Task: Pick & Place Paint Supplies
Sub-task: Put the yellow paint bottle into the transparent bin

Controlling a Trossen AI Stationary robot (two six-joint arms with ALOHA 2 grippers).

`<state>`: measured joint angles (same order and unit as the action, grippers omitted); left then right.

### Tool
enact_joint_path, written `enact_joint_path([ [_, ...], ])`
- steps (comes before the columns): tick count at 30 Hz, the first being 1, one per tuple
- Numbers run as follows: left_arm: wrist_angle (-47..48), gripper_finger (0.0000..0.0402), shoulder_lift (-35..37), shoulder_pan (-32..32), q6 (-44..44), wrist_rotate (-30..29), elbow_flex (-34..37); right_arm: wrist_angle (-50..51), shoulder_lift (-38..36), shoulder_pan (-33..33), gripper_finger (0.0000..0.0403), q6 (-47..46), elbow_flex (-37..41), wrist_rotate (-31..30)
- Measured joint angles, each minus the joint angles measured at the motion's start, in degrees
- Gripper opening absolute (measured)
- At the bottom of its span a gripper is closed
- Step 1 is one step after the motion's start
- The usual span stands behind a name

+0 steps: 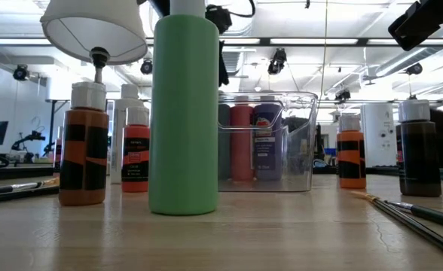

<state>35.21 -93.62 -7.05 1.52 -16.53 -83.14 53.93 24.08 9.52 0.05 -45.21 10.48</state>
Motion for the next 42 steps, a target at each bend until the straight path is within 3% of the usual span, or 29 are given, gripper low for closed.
enact_joint_path([
  [22,19.42,0.0255,0.61,3.07,1.83,0.15,-19.9,0.02,0.0,0.0,0.0008,-0.01,0.0,0.0],
  [28,24.17,0.0255,1.95,2.92,6.74,-0.47,-19.93,0.0,0.0,0.0,0.0008,0.0,0.0,0.0],
  [32,26.23,0.0255,1.95,2.68,12.72,-4.48,-19.55,0.02,0.0,0.0,0.0008,0.0,0.0,0.01],
  [38,20.01,0.0255,1.74,1.1,20.64,-7.1,-16.25,0.01,0.0,0.0,0.0008,-0.01,0.0,0.0],
  [42,15.68,0.0254,1.67,-0.11,21.16,-12.35,-13.02,0.01,0.0,0.0,0.0008,0.0,0.0,0.0],
])
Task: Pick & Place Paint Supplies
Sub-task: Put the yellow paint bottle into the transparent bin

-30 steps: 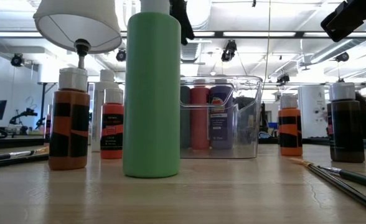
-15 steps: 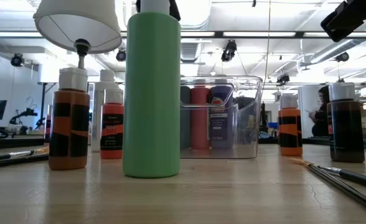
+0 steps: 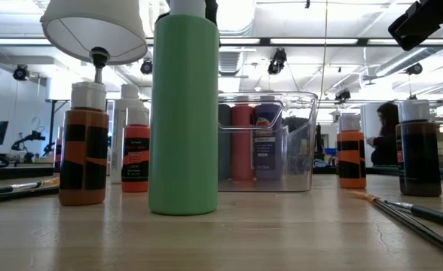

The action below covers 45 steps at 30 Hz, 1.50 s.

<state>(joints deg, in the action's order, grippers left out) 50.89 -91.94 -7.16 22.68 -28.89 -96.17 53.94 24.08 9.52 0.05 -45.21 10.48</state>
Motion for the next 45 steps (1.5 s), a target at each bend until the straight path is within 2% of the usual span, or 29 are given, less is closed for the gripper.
enact_joint_path([
  [3,-0.11,0.0254,-0.02,-2.18,2.25,-2.72,1.88,-0.01,0.0,0.0,0.0008,-0.01,0.0,0.0],
  [8,-0.87,0.0254,-0.13,-7.58,6.85,-3.35,5.47,0.0,0.0,0.0,0.0008,0.0,0.0,0.0],
  [20,-16.46,0.0255,-0.3,-15.59,8.08,-0.96,17.21,0.01,0.0,0.0,0.0008,-0.02,0.0,0.0],
  [45,-16.96,0.0255,-0.43,-20.78,11.6,-0.12,19.89,-0.01,0.0,0.0,0.0008,0.0,0.0,0.0],
])
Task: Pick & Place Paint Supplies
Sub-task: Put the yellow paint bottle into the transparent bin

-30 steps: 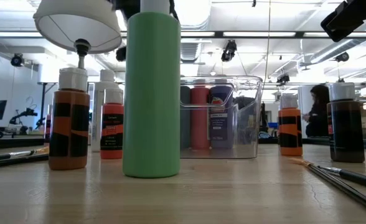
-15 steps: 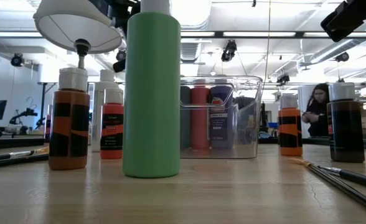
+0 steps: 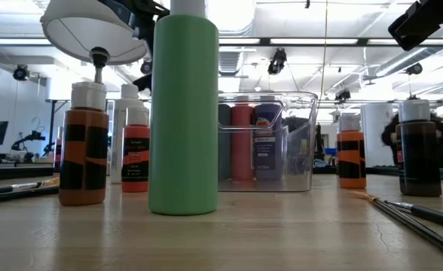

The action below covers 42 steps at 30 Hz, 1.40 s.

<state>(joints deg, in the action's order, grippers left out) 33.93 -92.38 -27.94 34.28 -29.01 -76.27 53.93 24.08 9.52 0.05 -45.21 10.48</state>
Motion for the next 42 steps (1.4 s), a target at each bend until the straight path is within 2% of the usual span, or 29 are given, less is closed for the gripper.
enact_joint_path([
  [6,-0.7,0.0255,-0.02,-0.69,0.4,0.0,2.39,0.02,0.0,0.0,0.0008,-0.02,0.0,0.0],
  [24,-11.7,0.0255,-0.04,-1.62,0.31,3.01,10.79,0.01,0.0,0.0,0.0008,-0.01,0.0,0.0],
  [42,-15.99,0.0255,-0.04,-1.62,-2.26,4.14,14.71,0.02,0.0,0.0,0.0008,0.0,0.0,0.0],
])
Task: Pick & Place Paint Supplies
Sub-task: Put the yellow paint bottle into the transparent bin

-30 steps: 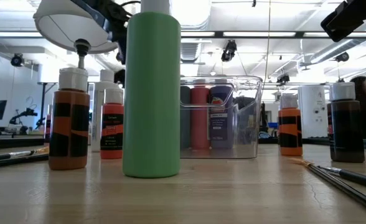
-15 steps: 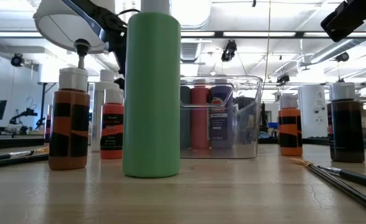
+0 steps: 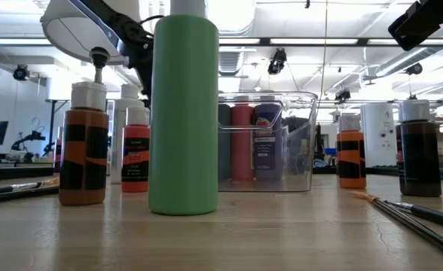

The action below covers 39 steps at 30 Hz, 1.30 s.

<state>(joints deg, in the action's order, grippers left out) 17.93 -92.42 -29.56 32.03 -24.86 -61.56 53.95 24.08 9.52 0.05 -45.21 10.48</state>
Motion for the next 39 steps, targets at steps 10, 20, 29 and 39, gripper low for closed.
enact_joint_path([
  [10,-0.82,0.0255,-2.57,0.04,-1.46,1.64,0.12,-0.01,0.0,0.0,0.0008,0.0,0.0,0.0],
  [20,-3.39,0.0255,-3.8,0.02,-1.48,0.63,0.11,0.0,0.0,0.0,0.0008,0.0,0.0,0.0],
  [29,-3.37,0.0254,-3.8,0.02,-1.92,-0.74,0.11,0.0,0.0,0.0,0.0008,0.0,0.0,0.0],
  [39,-3.15,0.0195,-3.8,0.02,-2.24,-0.74,0.11,-0.02,0.0,0.0,0.0008,0.0,0.0,0.0],
])
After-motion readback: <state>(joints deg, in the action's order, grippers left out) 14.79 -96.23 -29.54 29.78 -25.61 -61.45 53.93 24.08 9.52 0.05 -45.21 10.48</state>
